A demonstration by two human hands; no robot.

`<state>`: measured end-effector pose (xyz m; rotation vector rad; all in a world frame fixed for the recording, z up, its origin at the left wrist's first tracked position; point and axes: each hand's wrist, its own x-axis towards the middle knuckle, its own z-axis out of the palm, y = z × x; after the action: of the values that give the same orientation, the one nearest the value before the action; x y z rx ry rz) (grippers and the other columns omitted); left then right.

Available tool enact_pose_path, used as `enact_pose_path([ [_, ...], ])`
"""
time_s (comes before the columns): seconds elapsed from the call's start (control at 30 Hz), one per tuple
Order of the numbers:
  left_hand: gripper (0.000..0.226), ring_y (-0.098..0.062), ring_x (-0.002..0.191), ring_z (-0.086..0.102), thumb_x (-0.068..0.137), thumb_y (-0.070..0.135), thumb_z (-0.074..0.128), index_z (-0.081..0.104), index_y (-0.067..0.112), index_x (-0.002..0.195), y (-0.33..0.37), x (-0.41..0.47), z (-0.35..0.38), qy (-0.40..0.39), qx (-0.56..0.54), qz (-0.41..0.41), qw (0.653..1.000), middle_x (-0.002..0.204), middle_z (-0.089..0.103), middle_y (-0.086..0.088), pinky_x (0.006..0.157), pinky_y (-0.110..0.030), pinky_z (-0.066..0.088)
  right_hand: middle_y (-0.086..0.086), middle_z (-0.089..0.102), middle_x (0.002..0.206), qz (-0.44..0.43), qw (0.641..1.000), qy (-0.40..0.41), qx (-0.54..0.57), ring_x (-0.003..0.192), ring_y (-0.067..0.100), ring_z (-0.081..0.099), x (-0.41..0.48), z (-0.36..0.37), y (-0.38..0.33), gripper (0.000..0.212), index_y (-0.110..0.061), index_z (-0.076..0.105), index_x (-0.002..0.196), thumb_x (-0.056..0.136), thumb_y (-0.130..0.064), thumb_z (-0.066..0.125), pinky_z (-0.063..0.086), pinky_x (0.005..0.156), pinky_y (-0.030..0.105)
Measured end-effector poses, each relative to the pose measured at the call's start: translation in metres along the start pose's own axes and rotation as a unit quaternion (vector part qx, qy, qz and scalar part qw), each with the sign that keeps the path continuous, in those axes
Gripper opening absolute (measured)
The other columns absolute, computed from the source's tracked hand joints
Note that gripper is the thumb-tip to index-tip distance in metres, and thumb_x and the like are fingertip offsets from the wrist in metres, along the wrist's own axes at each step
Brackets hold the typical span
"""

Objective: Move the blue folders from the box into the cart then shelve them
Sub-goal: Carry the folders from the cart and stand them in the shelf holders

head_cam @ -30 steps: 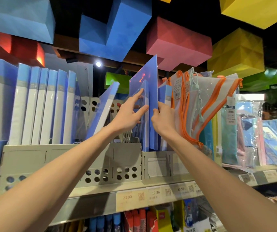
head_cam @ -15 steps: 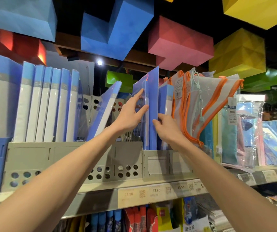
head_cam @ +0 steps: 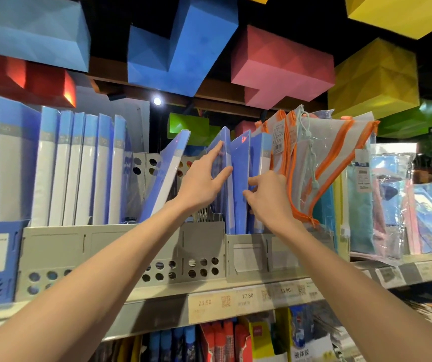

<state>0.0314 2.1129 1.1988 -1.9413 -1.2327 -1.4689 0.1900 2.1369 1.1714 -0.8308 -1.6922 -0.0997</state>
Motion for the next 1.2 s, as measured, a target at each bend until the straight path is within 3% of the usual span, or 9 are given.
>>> enact_pose_path([
  [0.13, 0.066, -0.02, 0.144, 0.035, 0.1, 0.044, 0.053, 0.028, 0.023, 0.158, -0.002, -0.002, -0.003, 0.009, 0.108, 0.013, 0.994, 0.146, 0.053, -0.002, 0.109, -0.042, 0.04, 0.009, 0.07, 0.083, -0.011, 0.999, 0.024, -0.032, 0.066, 0.016, 0.065, -0.004, -0.01, -0.003, 0.014, -0.004, 0.073, 0.099, 0.093, -0.015, 0.067, 0.057, 0.063, 0.027],
  [0.2, 0.06, -0.018, 0.144, 0.032, 0.099, 0.039, 0.056, 0.039, 0.02, 0.153, -0.001, -0.006, -0.011, 0.015, 0.12, 0.048, 0.992, 0.142, 0.056, -0.001, 0.111, -0.038, 0.037, 0.003, 0.066, 0.079, -0.04, 0.994, 0.092, -0.032, 0.068, 0.014, 0.062, -0.007, -0.014, -0.008, 0.012, -0.009, 0.071, 0.096, 0.095, -0.019, 0.064, 0.051, 0.061, 0.025],
  [0.27, 0.049, -0.015, 0.132, 0.042, 0.097, 0.031, 0.059, 0.052, 0.018, 0.144, 0.003, -0.011, -0.023, 0.05, 0.113, 0.089, 0.988, 0.128, 0.064, 0.002, 0.107, -0.034, 0.042, -0.002, 0.061, 0.073, -0.087, 0.988, 0.125, 0.0, 0.066, 0.011, 0.058, -0.008, -0.016, -0.018, 0.009, -0.012, 0.066, 0.093, 0.095, -0.02, 0.062, 0.047, 0.061, 0.023],
  [0.4, 0.029, -0.01, 0.109, 0.053, 0.096, 0.022, 0.057, 0.063, 0.019, 0.124, 0.006, -0.028, -0.064, 0.13, 0.075, 0.083, 0.985, 0.105, 0.071, 0.01, 0.088, -0.024, 0.044, -0.002, 0.062, 0.078, -0.144, 0.977, 0.096, 0.126, 0.069, 0.009, 0.056, -0.012, 0.0, -0.052, 0.006, -0.012, 0.064, 0.093, 0.093, -0.018, 0.061, 0.042, 0.064, 0.014],
  [0.67, 0.012, -0.009, 0.084, 0.071, 0.095, 0.016, 0.056, 0.065, 0.017, 0.101, -0.021, -0.112, -0.179, 0.209, 0.09, 0.003, 0.974, 0.084, 0.074, 0.008, 0.067, -0.032, 0.049, -0.007, 0.066, 0.077, -0.108, 0.924, 0.049, 0.364, 0.067, -0.005, 0.057, -0.056, 0.078, -0.169, 0.008, -0.016, 0.064, 0.086, 0.092, -0.019, 0.06, 0.041, 0.064, 0.009],
  [0.8, 0.013, -0.01, 0.074, 0.071, 0.095, 0.016, 0.053, 0.066, 0.017, 0.097, -0.033, -0.17, -0.244, 0.237, 0.165, -0.042, 0.956, 0.077, 0.075, 0.007, 0.063, -0.032, 0.05, -0.009, 0.064, 0.077, -0.125, 0.893, 0.02, 0.433, 0.066, -0.008, 0.057, -0.092, 0.111, -0.233, 0.006, -0.018, 0.064, 0.088, 0.092, -0.018, 0.06, 0.038, 0.061, 0.005],
  [1.03, 0.011, -0.006, 0.081, 0.073, 0.096, 0.016, 0.054, 0.065, 0.014, 0.096, -0.045, -0.255, -0.351, 0.269, 0.247, -0.104, 0.925, 0.079, 0.075, 0.007, 0.075, -0.035, 0.056, -0.002, 0.068, 0.082, -0.157, 0.86, -0.035, 0.484, 0.073, 0.009, 0.062, -0.153, 0.149, -0.316, 0.01, -0.01, 0.067, 0.093, 0.092, -0.016, 0.059, 0.045, 0.067, 0.015],
  [1.2, 0.013, -0.008, 0.08, 0.073, 0.096, 0.02, 0.054, 0.065, 0.014, 0.099, -0.048, -0.315, -0.437, 0.262, 0.276, -0.138, 0.914, 0.081, 0.075, 0.008, 0.063, -0.027, 0.05, -0.005, 0.068, 0.086, -0.16, 0.837, -0.093, 0.514, 0.076, 0.006, 0.062, -0.209, 0.169, -0.398, 0.011, -0.012, 0.067, 0.098, 0.094, -0.019, 0.059, 0.046, 0.063, 0.017],
])
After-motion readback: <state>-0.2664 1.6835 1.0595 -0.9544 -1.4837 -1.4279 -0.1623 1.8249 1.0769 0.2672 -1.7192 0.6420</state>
